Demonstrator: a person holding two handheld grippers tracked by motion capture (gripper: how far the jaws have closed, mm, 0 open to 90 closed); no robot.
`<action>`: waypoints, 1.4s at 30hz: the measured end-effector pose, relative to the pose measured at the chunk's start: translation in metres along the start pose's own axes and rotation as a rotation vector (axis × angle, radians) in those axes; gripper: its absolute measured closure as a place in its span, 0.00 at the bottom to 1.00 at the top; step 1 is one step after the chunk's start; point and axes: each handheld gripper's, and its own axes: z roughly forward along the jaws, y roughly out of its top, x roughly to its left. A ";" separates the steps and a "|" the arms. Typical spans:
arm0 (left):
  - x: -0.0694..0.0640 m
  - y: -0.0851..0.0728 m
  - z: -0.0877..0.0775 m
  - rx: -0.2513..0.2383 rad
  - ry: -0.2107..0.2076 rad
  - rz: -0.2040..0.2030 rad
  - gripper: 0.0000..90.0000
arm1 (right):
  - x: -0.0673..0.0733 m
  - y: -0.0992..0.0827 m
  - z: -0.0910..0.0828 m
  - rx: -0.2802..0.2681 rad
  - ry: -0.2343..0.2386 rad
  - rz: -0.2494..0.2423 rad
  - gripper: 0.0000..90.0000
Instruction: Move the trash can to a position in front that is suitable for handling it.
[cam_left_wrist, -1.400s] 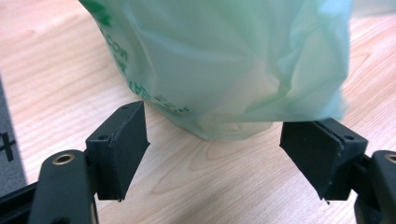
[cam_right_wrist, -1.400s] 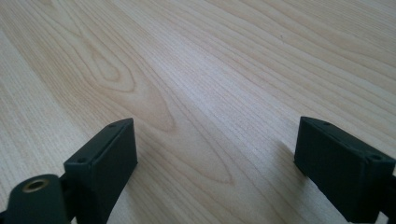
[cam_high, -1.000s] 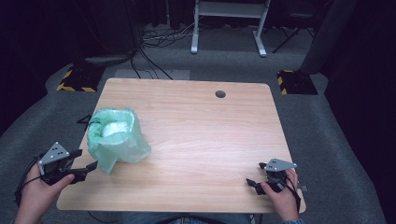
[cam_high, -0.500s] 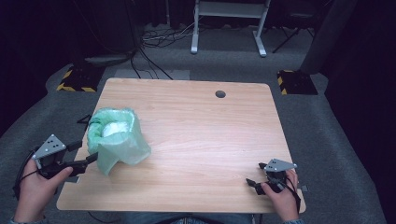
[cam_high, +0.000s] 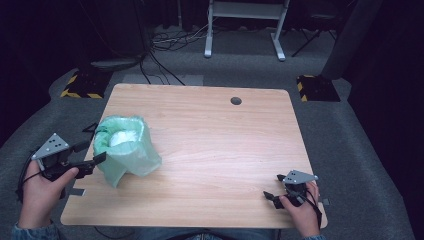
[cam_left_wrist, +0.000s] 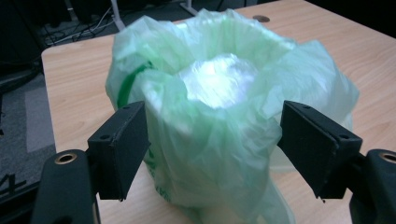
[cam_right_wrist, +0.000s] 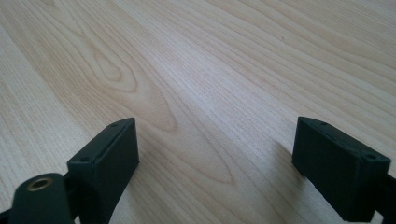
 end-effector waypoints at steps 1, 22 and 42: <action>0.001 0.001 0.002 0.000 -0.001 -0.001 0.27 | 0.000 0.000 0.000 0.000 0.000 0.000 0.16; 0.003 0.006 0.038 0.007 0.047 -0.025 0.24 | 0.000 0.000 0.000 0.000 0.003 0.001 0.16; -0.048 0.018 0.071 0.038 -0.051 0.046 0.22 | -0.001 0.001 0.001 0.001 0.008 -0.003 0.16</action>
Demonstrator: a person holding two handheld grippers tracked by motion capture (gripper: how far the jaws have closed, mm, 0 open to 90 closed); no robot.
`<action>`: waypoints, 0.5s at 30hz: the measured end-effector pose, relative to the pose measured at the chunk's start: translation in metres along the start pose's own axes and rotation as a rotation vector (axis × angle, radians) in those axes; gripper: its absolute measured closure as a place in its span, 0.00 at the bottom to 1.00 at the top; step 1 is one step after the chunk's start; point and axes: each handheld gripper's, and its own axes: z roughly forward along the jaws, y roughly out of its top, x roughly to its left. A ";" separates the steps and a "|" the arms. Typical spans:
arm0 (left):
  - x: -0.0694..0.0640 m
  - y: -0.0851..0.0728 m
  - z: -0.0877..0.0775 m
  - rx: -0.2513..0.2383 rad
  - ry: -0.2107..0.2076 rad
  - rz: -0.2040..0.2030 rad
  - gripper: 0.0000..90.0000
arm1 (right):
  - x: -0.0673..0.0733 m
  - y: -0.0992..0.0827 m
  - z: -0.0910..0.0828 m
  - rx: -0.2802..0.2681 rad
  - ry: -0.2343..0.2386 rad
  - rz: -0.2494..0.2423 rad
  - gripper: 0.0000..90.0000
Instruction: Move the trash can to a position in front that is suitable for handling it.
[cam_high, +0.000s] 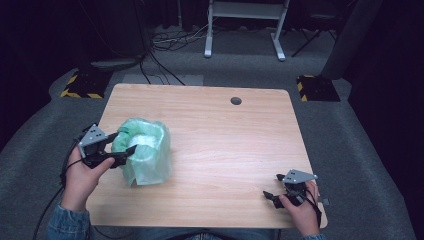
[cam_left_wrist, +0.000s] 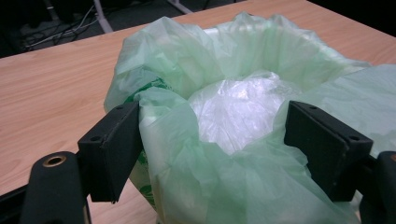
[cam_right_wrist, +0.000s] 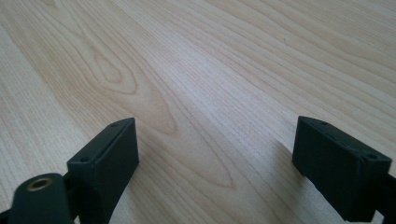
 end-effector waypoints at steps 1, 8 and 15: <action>-0.005 0.001 0.003 0.003 -0.009 0.005 0.22 | 0.000 0.000 0.000 0.000 0.000 0.000 0.16; -0.034 0.009 0.022 0.024 -0.088 0.062 0.21 | 0.000 0.000 0.000 0.000 0.000 0.000 0.16; -0.059 0.015 0.037 0.027 -0.138 0.080 0.21 | 0.000 0.000 0.000 0.000 0.000 0.000 0.16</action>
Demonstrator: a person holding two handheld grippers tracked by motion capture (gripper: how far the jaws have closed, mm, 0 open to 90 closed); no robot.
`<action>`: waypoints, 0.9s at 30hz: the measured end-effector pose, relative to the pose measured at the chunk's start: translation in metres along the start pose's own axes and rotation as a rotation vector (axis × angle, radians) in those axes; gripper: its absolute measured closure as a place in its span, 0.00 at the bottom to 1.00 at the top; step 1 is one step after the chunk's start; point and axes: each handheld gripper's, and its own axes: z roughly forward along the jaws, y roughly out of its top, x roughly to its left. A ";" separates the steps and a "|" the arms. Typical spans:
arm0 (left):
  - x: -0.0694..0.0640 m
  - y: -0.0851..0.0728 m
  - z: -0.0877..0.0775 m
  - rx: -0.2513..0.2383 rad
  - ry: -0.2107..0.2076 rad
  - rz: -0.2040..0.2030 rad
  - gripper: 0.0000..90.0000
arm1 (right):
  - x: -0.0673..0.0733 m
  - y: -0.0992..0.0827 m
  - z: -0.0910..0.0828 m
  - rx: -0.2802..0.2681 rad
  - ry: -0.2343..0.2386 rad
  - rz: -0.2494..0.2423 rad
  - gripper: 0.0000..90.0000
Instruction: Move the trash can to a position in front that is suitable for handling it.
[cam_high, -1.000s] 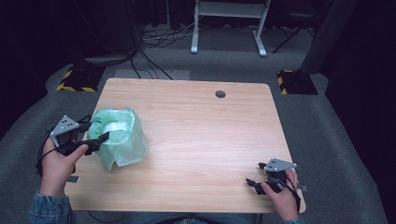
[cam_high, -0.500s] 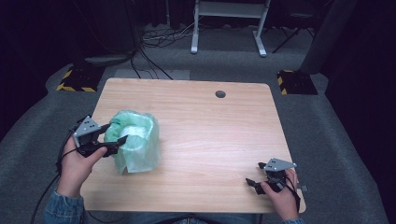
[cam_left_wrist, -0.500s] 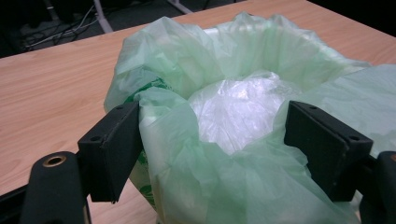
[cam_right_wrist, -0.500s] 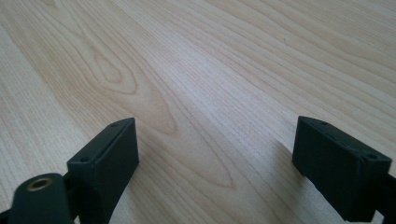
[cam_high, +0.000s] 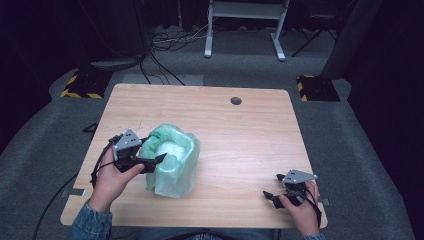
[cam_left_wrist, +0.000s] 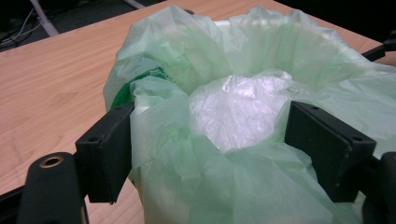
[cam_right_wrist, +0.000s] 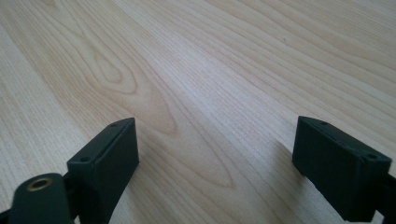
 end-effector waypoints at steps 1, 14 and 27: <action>-0.004 0.001 0.003 0.000 -0.005 -0.001 0.21 | 0.000 0.000 0.000 0.000 0.000 0.000 0.16; -0.042 0.015 0.029 -0.003 -0.112 0.069 0.21 | 0.000 0.000 0.000 0.001 0.000 0.001 0.16; -0.002 0.015 -0.022 -0.087 0.054 0.039 0.26 | 0.000 0.000 0.000 0.002 0.000 0.002 0.15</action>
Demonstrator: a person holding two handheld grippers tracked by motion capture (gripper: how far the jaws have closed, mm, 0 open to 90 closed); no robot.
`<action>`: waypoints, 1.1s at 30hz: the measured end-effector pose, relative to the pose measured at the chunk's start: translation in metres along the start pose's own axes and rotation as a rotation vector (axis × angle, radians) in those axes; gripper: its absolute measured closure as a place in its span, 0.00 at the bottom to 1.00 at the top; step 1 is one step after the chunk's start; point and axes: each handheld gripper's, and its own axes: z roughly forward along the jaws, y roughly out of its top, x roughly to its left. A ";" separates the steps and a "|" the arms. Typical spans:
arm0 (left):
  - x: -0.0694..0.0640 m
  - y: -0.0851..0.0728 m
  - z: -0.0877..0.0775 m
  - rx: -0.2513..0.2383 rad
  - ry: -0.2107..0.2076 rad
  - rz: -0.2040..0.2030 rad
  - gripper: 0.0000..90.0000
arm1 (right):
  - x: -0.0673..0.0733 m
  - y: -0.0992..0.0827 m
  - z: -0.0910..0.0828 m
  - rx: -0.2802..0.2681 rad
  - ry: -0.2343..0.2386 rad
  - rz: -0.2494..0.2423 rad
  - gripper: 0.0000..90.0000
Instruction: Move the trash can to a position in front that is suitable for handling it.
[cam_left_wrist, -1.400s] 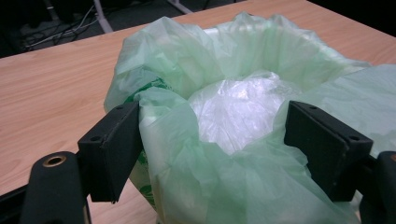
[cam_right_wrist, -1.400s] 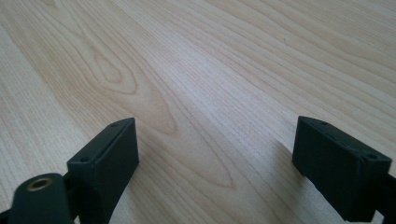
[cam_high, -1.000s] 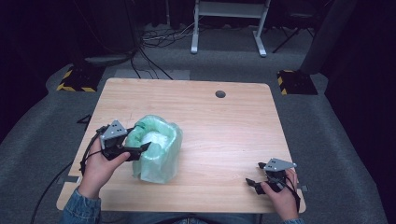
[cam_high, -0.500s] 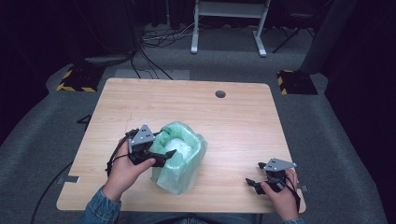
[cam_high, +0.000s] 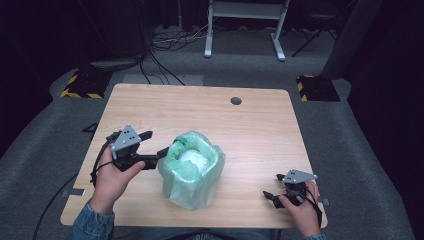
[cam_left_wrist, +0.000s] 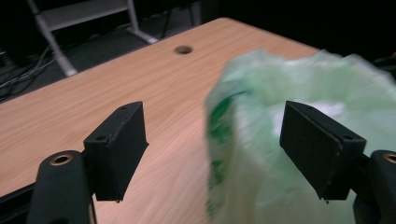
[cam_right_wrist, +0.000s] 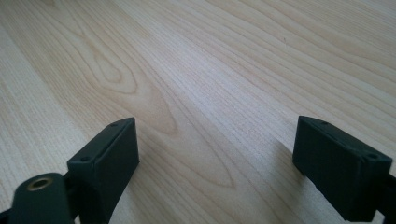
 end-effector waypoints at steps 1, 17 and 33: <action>0.005 -0.004 -0.002 0.012 0.012 -0.009 0.26 | 0.000 0.000 0.000 0.000 0.000 0.000 0.15; 0.011 -0.071 0.047 0.123 -0.075 -0.053 0.35 | 0.016 0.006 0.004 -0.023 0.071 0.014 0.20; -0.041 -0.073 0.075 0.174 -0.219 0.004 0.35 | 0.038 0.016 0.013 -0.048 0.142 -0.028 0.19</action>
